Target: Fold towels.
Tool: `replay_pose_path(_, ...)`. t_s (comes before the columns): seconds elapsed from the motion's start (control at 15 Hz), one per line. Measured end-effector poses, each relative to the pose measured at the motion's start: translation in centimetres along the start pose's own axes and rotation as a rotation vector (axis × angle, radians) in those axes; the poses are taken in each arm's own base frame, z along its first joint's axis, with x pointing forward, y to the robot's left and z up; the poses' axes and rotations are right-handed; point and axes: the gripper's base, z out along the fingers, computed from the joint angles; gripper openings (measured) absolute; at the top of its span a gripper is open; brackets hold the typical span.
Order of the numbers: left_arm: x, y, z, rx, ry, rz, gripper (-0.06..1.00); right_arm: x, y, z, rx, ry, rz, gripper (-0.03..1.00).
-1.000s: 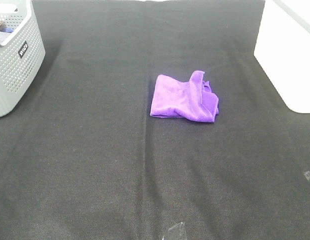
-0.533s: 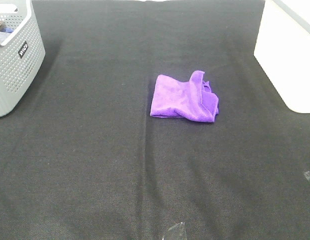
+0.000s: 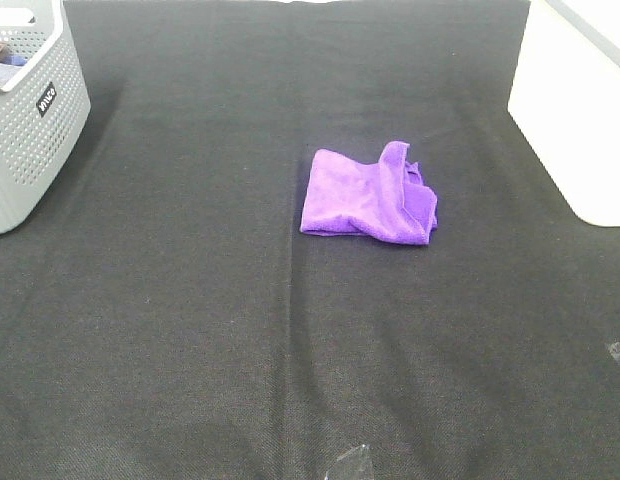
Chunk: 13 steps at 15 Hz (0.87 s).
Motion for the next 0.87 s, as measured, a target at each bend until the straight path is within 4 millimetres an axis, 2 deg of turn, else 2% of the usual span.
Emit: replay_pose_path(0.87, 0.0, 0.0, 0.01, -0.029, 0.0, -0.012, 0.81, -0.01, 0.02, 0.02, 0.04, 0.0, 0.027, 0.83)
